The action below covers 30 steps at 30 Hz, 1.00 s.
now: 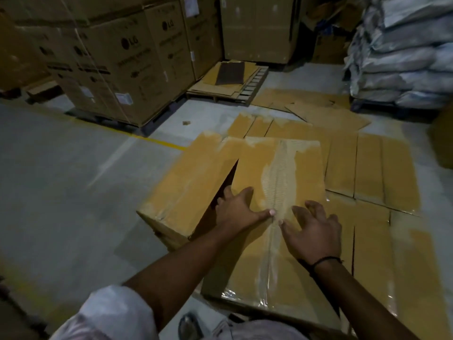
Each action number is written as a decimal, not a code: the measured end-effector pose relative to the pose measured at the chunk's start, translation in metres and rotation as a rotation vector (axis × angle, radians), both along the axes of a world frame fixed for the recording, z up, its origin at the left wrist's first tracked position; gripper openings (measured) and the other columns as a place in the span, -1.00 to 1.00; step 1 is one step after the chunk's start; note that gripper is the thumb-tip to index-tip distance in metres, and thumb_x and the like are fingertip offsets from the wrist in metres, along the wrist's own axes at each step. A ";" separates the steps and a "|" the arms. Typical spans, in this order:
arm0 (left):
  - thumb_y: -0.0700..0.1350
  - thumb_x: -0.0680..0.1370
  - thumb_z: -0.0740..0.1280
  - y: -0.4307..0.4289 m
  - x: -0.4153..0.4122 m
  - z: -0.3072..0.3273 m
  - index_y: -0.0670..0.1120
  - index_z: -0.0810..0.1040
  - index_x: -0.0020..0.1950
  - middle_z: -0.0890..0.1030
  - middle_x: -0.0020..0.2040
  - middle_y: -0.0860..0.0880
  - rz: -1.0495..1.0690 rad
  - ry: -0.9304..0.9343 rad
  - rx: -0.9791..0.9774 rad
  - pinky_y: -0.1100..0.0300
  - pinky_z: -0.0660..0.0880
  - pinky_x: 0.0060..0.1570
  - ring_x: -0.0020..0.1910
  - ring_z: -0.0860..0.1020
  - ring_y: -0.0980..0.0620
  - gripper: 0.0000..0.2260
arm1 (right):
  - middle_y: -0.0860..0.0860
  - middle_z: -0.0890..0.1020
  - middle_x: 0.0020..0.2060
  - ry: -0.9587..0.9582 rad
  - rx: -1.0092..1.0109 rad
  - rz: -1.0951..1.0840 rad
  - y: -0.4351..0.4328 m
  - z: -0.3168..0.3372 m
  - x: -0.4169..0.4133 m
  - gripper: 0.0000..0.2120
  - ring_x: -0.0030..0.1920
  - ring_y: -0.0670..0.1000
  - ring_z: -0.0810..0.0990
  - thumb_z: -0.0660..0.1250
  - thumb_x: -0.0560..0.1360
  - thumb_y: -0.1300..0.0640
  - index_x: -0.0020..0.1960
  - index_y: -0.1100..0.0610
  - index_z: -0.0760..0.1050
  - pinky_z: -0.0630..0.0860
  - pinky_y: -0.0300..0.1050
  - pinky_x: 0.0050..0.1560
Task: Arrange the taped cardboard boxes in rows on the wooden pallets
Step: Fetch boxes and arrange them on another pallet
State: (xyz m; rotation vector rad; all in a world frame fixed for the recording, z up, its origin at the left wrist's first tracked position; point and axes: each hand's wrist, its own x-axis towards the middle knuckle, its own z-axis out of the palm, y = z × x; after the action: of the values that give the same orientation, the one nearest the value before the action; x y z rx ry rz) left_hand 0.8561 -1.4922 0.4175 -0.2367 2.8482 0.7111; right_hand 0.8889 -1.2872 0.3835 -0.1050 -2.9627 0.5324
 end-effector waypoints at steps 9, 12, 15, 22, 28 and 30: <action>0.52 0.32 0.41 -0.056 -0.082 -0.039 0.26 0.24 0.59 -0.01 0.66 -0.17 -0.157 -0.095 0.121 -0.26 0.27 0.47 0.55 0.15 -0.41 -0.09 | -0.07 0.40 0.41 -0.040 0.085 -0.137 -0.053 -0.034 -0.051 -0.50 0.12 0.21 0.44 0.24 0.47 -0.38 0.29 -0.17 0.55 0.43 0.13 0.22; 0.52 0.31 0.42 -0.075 -0.104 -0.051 0.28 0.21 0.59 -0.05 0.66 -0.16 -0.224 -0.131 0.123 -0.24 0.33 0.42 0.54 0.14 -0.43 -0.08 | -0.08 0.40 0.39 -0.047 0.068 -0.169 -0.073 -0.045 -0.066 -0.51 0.12 0.19 0.44 0.26 0.46 -0.38 0.28 -0.16 0.55 0.43 0.12 0.22; 0.48 0.33 0.44 -0.092 -0.119 -0.065 0.25 0.21 0.60 -0.08 0.66 -0.18 -0.307 -0.183 0.058 -0.18 0.40 0.36 0.53 0.20 -0.41 -0.10 | -0.09 0.36 0.42 -0.110 0.044 -0.183 -0.087 -0.063 -0.077 -0.51 0.14 0.16 0.42 0.26 0.49 -0.38 0.32 -0.18 0.51 0.43 0.10 0.23; 0.34 0.45 0.44 -0.133 -0.133 -0.097 0.09 0.23 0.60 0.02 0.64 -0.21 -0.680 -0.314 -0.317 -0.18 0.33 0.45 0.53 0.16 -0.35 -0.19 | 0.04 -0.02 0.62 -0.445 0.020 -0.211 -0.112 -0.107 -0.068 -0.42 0.44 0.26 0.22 0.18 0.61 -0.17 0.59 -0.12 0.16 0.32 0.14 0.43; 0.30 0.55 0.35 -0.167 -0.106 -0.124 0.15 -0.16 0.67 -0.31 0.65 -0.14 -0.791 -0.241 -0.323 -0.23 0.08 0.55 0.62 -0.18 -0.35 -0.11 | 0.00 -0.14 0.64 -0.519 0.048 -0.268 -0.131 -0.110 -0.062 -0.41 0.54 0.35 0.04 0.07 0.66 -0.16 0.64 -0.11 0.00 0.23 0.26 0.49; 0.30 0.56 0.34 -0.174 -0.100 -0.125 0.15 -0.16 0.67 -0.30 0.66 -0.15 -0.802 -0.223 -0.304 -0.20 0.08 0.56 0.63 -0.19 -0.31 -0.12 | 0.00 -0.17 0.64 -0.540 0.061 -0.275 -0.136 -0.111 -0.057 -0.39 0.56 0.37 -0.02 0.05 0.66 -0.18 0.65 -0.11 -0.05 0.19 0.29 0.49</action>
State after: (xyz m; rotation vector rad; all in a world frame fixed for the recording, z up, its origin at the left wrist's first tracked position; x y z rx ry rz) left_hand 0.7563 -1.6665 0.2920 0.7022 2.4887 0.0774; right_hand 0.8320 -1.4236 0.2721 -0.7484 -3.3840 0.4289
